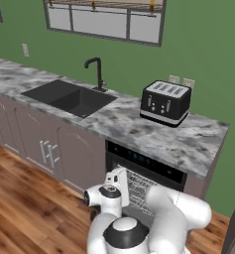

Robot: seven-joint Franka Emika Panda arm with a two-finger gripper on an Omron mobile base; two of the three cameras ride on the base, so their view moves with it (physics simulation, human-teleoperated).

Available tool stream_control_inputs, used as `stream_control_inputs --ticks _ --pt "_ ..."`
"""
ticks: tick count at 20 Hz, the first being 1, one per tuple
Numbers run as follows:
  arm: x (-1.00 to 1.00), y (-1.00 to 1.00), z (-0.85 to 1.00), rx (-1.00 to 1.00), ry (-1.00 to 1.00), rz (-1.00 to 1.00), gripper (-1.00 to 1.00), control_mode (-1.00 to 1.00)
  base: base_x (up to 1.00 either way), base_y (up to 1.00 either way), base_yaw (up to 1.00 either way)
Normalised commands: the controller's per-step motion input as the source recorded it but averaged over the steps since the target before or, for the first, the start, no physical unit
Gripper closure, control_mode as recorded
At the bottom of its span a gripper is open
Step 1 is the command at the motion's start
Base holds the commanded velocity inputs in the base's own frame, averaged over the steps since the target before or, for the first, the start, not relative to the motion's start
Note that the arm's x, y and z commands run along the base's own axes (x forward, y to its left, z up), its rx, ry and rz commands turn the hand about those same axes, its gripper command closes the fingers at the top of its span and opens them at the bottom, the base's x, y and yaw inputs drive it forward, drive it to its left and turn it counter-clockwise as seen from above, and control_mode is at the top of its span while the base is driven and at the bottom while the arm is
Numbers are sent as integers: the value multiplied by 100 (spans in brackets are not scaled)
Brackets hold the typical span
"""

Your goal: Open the dishwasher door and pull out the top rack.

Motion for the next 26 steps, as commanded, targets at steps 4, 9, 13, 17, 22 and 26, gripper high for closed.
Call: stream_control_inputs --ticks 4,9,13,17,22,26 --pt "29 -12 -13 0 44 29 -100 -100 0 0 0" --pt "49 0 -2 -2 52 18 -100 -100 0 0 0" --pt "46 0 -2 -13 55 13 -100 -100 0 0 0" --pt "12 0 -18 -21 48 15 -100 -100 0 0 0" --pt "0 4 -31 -25 42 16 -100 -100 0 0 0" --pt "-2 12 -22 -23 16 15 -100 -100 0 0 0"
